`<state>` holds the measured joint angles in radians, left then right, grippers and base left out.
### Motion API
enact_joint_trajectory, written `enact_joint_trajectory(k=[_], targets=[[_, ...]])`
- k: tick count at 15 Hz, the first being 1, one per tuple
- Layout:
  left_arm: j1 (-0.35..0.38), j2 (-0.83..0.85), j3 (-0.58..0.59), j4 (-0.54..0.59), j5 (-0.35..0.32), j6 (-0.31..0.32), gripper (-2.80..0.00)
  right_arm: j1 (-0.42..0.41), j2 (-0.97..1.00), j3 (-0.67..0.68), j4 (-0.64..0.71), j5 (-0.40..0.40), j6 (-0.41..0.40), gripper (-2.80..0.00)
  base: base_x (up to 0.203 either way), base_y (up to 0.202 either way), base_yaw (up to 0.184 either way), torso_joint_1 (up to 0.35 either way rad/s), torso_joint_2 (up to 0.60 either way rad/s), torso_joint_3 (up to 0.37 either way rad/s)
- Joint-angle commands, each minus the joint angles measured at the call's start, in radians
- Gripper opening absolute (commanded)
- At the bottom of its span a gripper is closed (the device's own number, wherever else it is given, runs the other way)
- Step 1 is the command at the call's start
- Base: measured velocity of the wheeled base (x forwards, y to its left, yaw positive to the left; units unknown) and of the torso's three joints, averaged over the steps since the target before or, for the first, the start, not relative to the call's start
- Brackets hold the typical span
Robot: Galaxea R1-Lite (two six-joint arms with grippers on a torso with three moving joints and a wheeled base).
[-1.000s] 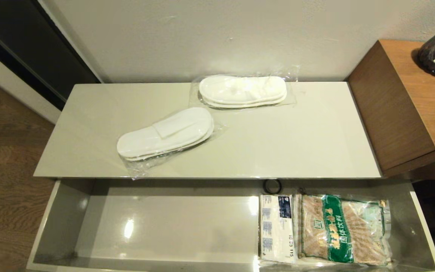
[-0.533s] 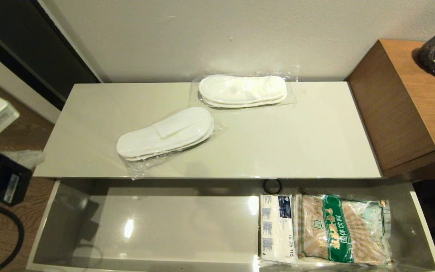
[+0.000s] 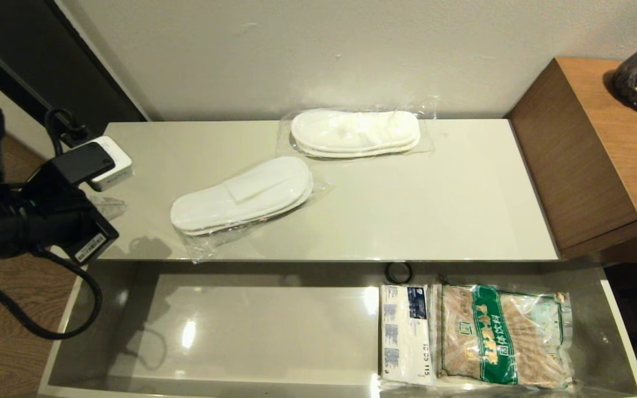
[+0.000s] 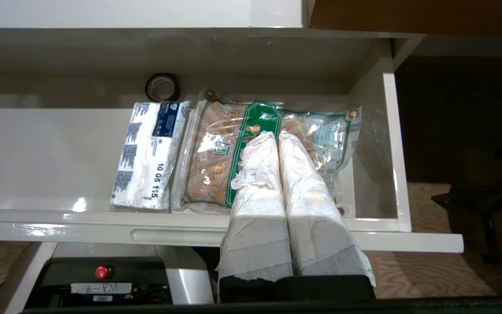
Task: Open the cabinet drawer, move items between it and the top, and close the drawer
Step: Pick up the disposable slippers on the table
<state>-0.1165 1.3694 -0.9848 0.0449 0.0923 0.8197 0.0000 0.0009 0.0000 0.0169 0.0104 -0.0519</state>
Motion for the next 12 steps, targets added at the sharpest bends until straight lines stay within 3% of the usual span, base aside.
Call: enact_joint_trajectory(k=[1,2,3,7,10,12], targets=[[-0.048,0.049,-0.017,0.005,0.007,0.003,-2.8,0.0,0.002,0.0,0.0,0.0,0.0,-2.8,0.0,0.0,0.0,0.0,0.0,0.0],[-0.071,0.049,-0.006,0.013,0.021,0.001,-2.8,0.0,0.002,0.0,0.0,0.0,0.0,-2.8,0.0,0.0,0.0,0.0,0.0,0.0],[-0.08,0.05,0.016,0.023,0.028,0.0,0.0,0.0,0.002,0.0,0.0,0.0,0.0,-2.8,0.0,0.0,0.0,0.0,0.0,0.0],[-0.134,0.111,0.04,0.013,0.044,-0.089,0.0,0.0,0.002,0.0,0.0,0.0,0.0,-2.8,0.0,0.0,0.0,0.0,0.0,0.0],[-0.174,0.164,0.049,-0.028,0.065,-0.094,0.0,0.0,0.002,0.0,0.0,0.0,0.0,-2.8,0.0,0.0,0.0,0.0,0.0,0.0],[-0.196,0.21,0.082,-0.117,0.068,-0.094,0.0,0.0,0.002,0.0,0.0,0.0,0.0,-2.8,0.0,0.0,0.0,0.0,0.0,0.0]])
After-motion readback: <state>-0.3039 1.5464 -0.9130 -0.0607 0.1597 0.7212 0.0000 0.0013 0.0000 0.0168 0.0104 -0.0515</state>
